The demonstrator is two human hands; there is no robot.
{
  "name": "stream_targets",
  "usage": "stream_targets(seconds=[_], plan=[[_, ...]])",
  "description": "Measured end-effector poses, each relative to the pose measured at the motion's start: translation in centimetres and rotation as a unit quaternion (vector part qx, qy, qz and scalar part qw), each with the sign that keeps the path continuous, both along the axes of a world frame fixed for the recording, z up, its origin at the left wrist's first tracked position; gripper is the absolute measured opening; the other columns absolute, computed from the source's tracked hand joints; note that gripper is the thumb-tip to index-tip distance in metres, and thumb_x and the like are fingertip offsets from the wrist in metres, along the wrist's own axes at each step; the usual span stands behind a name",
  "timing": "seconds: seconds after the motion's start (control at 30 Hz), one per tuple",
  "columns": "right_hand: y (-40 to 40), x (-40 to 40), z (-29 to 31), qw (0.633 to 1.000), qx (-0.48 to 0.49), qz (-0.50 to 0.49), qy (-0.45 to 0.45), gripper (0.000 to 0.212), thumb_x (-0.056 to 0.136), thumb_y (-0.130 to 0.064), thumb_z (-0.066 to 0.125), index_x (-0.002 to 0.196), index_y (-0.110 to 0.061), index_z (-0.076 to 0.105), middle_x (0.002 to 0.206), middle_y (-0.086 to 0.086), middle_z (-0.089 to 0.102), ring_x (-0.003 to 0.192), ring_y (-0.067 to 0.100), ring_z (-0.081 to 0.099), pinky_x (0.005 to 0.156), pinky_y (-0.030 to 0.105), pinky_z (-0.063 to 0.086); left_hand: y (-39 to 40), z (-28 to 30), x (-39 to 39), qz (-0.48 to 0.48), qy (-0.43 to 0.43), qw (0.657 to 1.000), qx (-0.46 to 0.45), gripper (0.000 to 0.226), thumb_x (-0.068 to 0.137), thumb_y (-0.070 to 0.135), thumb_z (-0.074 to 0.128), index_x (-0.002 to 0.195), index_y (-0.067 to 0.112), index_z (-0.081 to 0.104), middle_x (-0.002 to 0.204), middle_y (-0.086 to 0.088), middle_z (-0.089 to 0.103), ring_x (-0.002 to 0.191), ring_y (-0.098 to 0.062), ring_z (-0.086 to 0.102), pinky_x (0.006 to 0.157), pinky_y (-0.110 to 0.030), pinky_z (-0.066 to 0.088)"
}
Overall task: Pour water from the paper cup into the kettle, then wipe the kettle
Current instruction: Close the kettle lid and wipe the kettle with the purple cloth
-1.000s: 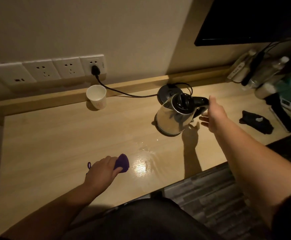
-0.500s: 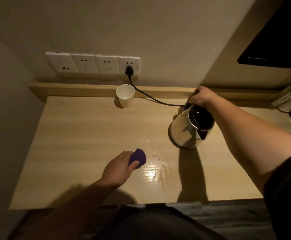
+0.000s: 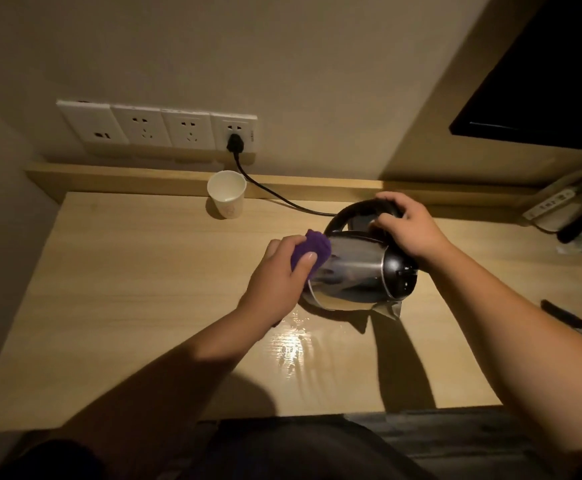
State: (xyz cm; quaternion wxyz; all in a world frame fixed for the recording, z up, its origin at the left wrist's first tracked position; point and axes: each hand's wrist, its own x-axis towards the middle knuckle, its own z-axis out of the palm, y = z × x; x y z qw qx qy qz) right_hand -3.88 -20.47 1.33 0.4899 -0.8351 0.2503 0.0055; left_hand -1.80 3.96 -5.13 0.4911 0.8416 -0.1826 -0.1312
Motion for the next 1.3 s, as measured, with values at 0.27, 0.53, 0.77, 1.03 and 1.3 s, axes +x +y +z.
stream_targets(seconds=[0.27,0.53,0.77,1.03,1.3], plan=[[-0.4,-2.1,-1.0,0.997,0.038,-0.051,-0.042,0.04,0.093,-0.015,0.061,0.131,-0.027,0.055,0.116,0.004,0.063,0.098,0.022,0.067,0.075,0.031,0.059,-6.3,2.6,-1.6,-0.127,-0.234,0.961,0.073,0.042,0.095,0.044,0.045,0.135,0.033,0.038,0.114,0.0,0.05,0.091,-0.014,0.053,0.065,-0.025,0.044],[0.2,-2.2,-1.6,0.997,0.028,-0.041,-0.062,0.04,0.094,-0.02,0.06,0.131,-0.033,0.053,0.112,-0.017,0.056,0.105,0.012,0.06,0.078,0.025,0.056,-7.7,2.3,-1.7,-0.13,-0.318,0.925,0.163,0.037,0.093,0.046,0.048,0.119,0.021,0.055,0.103,-0.007,0.054,0.081,-0.02,0.056,0.06,-0.028,0.044],[1.0,-1.9,-1.9,0.995,0.061,-0.036,-0.07,0.044,0.093,-0.011,0.059,0.131,-0.032,0.054,0.12,-0.003,0.059,0.102,0.014,0.066,0.083,0.031,0.059,-6.8,0.9,2.3,-0.069,-0.236,0.942,0.229,0.034,0.098,0.042,0.039,0.115,0.018,0.057,0.102,-0.006,0.05,0.069,-0.014,0.049,0.054,-0.026,0.038],[1.5,-1.3,-1.6,0.996,0.06,-0.03,-0.052,0.046,0.093,-0.011,0.059,0.135,-0.03,0.054,0.114,0.005,0.066,0.095,0.015,0.071,0.087,0.038,0.059,-3.7,-0.4,6.9,-0.083,-0.092,0.947,0.297,0.037,0.1,0.043,0.037,0.125,0.02,0.053,0.114,-0.004,0.049,0.086,-0.019,0.055,0.069,-0.032,0.05],[1.5,-1.4,-1.6,0.997,0.017,-0.048,-0.055,0.039,0.094,-0.013,0.058,0.128,-0.03,0.056,0.11,-0.007,0.062,0.099,0.016,0.065,0.083,0.03,0.056,-6.2,1.9,-1.6,-0.119,-0.31,0.938,0.096,0.041,0.092,0.045,0.04,0.117,0.018,0.059,0.102,-0.004,0.053,0.076,-0.015,0.053,0.058,-0.024,0.04]])
